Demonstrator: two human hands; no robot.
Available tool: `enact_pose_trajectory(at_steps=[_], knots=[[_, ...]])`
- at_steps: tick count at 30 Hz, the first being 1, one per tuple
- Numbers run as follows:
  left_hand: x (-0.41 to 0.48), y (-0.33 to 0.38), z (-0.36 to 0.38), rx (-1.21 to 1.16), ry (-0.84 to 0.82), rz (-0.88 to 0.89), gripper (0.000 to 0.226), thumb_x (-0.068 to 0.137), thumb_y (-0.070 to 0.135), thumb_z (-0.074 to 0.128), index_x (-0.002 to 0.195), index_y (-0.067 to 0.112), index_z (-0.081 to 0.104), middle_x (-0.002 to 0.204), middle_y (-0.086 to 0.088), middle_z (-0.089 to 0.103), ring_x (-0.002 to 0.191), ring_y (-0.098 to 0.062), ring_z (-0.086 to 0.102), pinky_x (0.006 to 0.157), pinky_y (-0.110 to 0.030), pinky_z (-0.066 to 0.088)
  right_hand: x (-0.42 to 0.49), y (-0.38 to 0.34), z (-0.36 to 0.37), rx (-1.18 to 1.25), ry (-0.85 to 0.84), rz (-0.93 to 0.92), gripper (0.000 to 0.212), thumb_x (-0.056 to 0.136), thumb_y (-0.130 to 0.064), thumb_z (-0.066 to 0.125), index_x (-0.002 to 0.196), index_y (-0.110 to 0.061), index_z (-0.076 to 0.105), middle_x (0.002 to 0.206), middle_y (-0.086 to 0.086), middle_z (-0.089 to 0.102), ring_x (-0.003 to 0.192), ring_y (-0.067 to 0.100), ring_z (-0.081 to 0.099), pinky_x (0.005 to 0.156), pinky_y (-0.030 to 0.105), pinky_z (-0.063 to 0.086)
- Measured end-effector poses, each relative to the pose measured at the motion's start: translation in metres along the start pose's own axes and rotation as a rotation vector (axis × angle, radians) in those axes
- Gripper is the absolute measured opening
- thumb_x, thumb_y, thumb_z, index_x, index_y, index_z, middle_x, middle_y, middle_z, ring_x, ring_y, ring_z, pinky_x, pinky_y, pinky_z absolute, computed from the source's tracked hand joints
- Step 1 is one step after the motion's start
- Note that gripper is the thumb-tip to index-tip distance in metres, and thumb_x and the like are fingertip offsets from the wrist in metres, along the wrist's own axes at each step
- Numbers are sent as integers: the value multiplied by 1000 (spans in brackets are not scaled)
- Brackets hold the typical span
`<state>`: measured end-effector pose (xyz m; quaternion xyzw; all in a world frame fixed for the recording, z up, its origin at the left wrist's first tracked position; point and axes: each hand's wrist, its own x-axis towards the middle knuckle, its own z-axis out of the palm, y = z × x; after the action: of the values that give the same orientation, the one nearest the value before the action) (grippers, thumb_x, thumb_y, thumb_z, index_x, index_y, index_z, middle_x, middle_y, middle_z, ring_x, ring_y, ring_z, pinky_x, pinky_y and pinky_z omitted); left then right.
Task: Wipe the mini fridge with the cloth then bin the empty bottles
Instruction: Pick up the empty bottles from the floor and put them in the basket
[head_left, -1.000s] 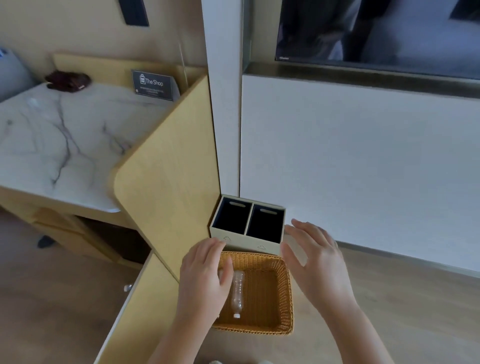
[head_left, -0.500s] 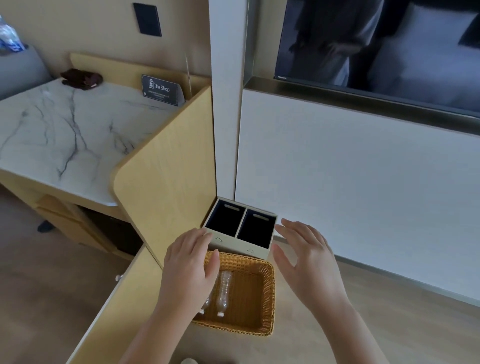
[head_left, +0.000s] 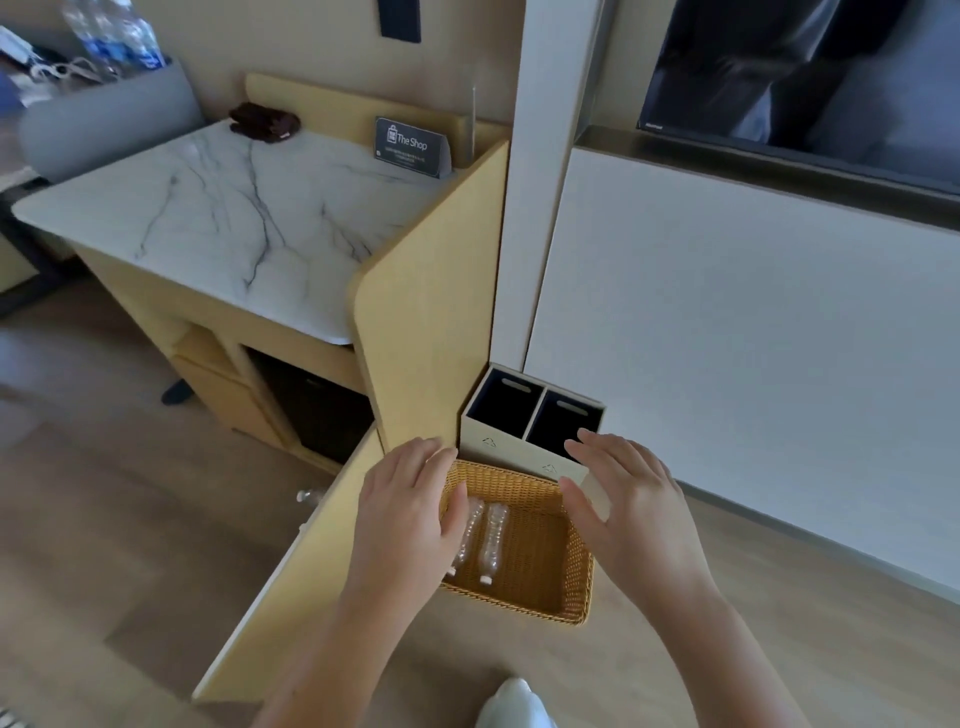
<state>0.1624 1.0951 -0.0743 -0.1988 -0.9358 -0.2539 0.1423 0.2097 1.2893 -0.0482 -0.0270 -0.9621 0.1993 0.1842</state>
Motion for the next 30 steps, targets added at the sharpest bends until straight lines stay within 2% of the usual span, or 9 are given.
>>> enact_pose_trajectory(at_steps=[5, 7, 11, 15, 18, 20, 23, 26, 30], knots=[[-67, -55, -48, 13, 52, -92, 33, 84, 28, 49, 105, 7, 64, 106, -8, 65, 101, -25, 61, 87, -32, 41, -35, -77, 27, 2, -63, -58, 40, 84, -39, 44, 108, -16, 66, 112, 1, 66, 104, 23, 60, 88, 41, 47], [-103, -82, -71, 40, 75, -138, 35, 85, 29, 47, 104, 6, 64, 106, -9, 65, 101, -25, 61, 87, -32, 41, -54, -113, 43, 11, -111, -79, 39, 84, -39, 43, 108, -17, 66, 113, 0, 65, 105, 22, 60, 88, 42, 46], [-177, -136, -114, 84, 119, -253, 39, 83, 29, 43, 103, 4, 65, 105, -10, 66, 99, -27, 61, 84, -38, 46, -90, -189, 77, 72, -227, -182, 41, 84, -39, 41, 109, -17, 65, 113, 1, 64, 107, 24, 58, 89, 46, 48], [-244, -178, -148, 116, 155, -381, 40, 85, 29, 43, 104, 2, 65, 104, -12, 66, 98, -28, 61, 82, -43, 49, -118, -254, 102, 88, -303, -267, 34, 82, -32, 51, 109, -16, 66, 114, 2, 65, 109, 25, 58, 92, 48, 45], [-277, -203, -161, 125, 201, -461, 38, 84, 28, 45, 102, 1, 65, 102, -12, 66, 96, -30, 61, 81, -44, 51, -127, -288, 114, 96, -335, -326, 35, 81, -32, 52, 108, -15, 66, 112, 2, 65, 107, 23, 59, 93, 42, 41], [-288, -214, -165, 126, 206, -508, 38, 85, 28, 45, 103, 2, 65, 103, -12, 66, 97, -29, 61, 82, -44, 51, -128, -302, 121, 75, -346, -360, 33, 81, -31, 55, 108, -15, 66, 111, 2, 66, 105, 22, 60, 91, 35, 36], [-293, -229, -164, 114, 197, -564, 39, 85, 29, 44, 104, 3, 65, 105, -10, 66, 100, -28, 60, 86, -43, 49, -120, -314, 135, 51, -398, -378, 31, 82, -25, 65, 111, -15, 65, 113, 2, 65, 107, 21, 58, 91, 32, 32], [-279, -246, -161, 77, 188, -583, 39, 85, 30, 44, 105, 4, 64, 105, -9, 65, 100, -27, 60, 84, -44, 50, -99, -321, 153, 33, -488, -365, 34, 85, -26, 61, 117, -16, 61, 120, 0, 61, 115, 17, 52, 96, 29, 29], [-234, -277, -163, 54, 180, -564, 38, 83, 29, 45, 102, 3, 65, 101, -10, 66, 95, -26, 61, 82, -38, 49, -60, -329, 181, 100, -425, -365, 34, 84, -29, 57, 113, -13, 63, 116, 3, 63, 110, 19, 56, 94, 38, 44]])
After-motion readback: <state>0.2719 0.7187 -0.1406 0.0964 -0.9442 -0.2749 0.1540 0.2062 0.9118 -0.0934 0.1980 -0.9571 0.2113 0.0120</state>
